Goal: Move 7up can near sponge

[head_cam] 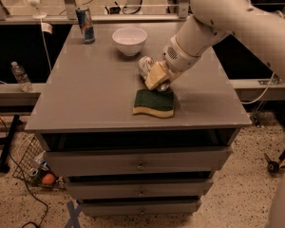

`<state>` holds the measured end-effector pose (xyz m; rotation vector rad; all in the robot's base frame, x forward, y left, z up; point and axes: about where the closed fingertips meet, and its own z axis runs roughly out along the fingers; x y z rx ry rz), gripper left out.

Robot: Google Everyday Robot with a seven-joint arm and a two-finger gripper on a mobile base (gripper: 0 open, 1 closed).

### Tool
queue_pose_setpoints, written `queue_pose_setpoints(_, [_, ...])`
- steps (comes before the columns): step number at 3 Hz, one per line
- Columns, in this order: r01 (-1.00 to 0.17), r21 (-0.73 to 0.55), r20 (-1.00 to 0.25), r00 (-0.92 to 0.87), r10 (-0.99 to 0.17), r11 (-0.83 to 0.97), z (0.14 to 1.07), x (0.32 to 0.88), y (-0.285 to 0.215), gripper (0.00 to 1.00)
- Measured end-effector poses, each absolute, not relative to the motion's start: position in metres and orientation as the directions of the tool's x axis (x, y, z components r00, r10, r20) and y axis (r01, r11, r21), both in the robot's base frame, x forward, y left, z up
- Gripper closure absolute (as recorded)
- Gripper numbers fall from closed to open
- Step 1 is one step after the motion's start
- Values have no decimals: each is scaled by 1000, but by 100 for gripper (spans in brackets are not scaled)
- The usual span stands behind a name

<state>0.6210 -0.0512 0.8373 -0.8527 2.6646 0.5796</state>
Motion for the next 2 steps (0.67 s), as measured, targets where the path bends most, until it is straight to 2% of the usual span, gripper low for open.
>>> queue_pose_setpoints(2, [-605, 290, -376, -784, -493, 742, 834, 621, -48, 13])
